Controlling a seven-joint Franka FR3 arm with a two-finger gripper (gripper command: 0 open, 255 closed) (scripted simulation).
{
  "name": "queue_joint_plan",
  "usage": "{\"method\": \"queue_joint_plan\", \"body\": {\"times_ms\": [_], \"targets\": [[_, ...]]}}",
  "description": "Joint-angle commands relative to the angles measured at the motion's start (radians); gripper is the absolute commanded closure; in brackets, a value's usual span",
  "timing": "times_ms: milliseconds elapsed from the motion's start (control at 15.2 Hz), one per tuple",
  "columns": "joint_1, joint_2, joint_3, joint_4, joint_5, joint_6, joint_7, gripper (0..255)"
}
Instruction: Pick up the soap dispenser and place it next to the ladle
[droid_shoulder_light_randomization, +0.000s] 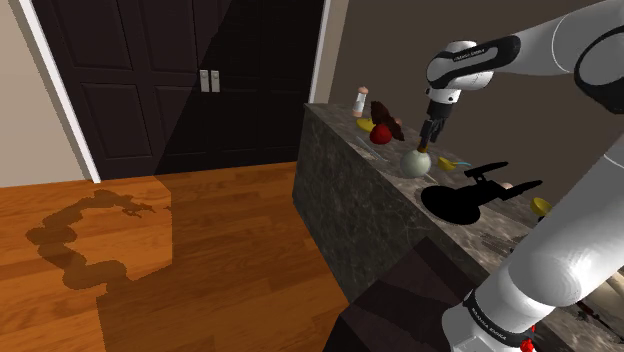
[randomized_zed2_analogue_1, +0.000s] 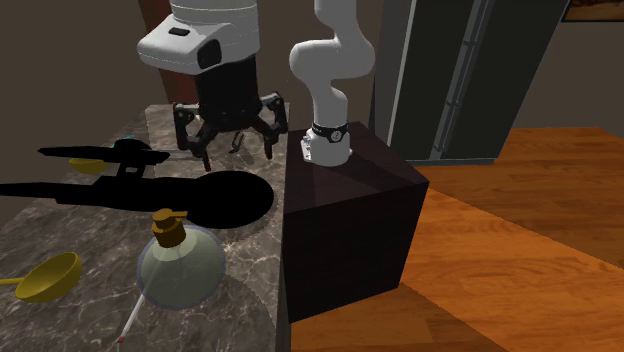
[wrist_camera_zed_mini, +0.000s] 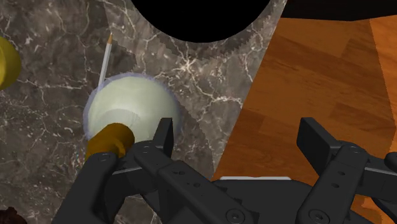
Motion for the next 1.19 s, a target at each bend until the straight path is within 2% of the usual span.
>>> {"method": "queue_joint_plan", "body": {"times_ms": [0, 462, 1122], "targets": [[-0.018, 0.076, -0.016, 0.067, 0.027, 0.009, -0.047, 0], [-0.116, 0.353, -0.028, 0.345, 0.14, 0.009, -0.18, 0], [-0.129, 0.389, -0.021, 0.289, 0.158, 0.1, -0.193, 0]]}}
